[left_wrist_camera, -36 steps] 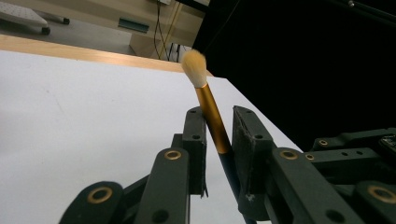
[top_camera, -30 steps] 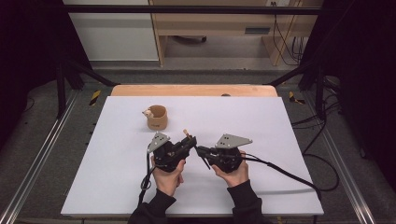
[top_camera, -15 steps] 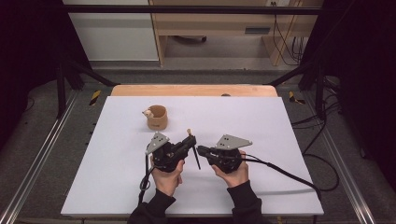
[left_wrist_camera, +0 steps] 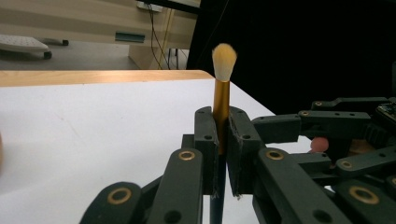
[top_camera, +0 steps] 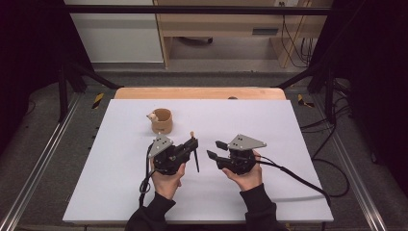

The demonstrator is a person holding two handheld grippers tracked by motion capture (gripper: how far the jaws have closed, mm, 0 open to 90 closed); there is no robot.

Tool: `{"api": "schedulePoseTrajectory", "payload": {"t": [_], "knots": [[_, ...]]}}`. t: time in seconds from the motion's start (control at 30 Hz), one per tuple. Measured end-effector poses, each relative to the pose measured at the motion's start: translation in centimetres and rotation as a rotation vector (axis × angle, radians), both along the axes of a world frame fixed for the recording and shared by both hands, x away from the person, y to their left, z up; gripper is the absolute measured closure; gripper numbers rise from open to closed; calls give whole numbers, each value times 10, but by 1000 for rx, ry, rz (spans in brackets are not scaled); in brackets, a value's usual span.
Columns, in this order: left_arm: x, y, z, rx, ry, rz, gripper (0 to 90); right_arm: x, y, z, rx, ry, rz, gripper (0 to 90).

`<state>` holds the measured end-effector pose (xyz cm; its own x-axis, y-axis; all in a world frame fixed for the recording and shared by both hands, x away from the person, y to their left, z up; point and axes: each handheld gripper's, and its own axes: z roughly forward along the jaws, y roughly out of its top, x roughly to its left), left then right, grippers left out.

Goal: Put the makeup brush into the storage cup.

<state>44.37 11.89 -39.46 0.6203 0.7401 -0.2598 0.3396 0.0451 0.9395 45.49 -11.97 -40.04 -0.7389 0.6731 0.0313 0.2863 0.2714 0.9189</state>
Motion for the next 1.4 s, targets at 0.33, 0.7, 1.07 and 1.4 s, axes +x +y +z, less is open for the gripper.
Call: {"api": "schedulePoseTrajectory", "payload": {"t": [0.33, 0.7, 1.07, 1.4], "knots": [[2, 15, 9, 21, -18, 11, 834, 4, -12, 0, 1, 5, -70, 291], [7, 34, 19, 51, -38, 41, 834, 5, -34, -5, -4, 25, -142, 126], [16, 50, 30, 84, -54, 78, 834, -1, -68, -17, -19, 59, -221, 87], [27, 57, 35, 113, -51, 97, 834, -6, -90, -25, -47, 75, -274, 62]]}}
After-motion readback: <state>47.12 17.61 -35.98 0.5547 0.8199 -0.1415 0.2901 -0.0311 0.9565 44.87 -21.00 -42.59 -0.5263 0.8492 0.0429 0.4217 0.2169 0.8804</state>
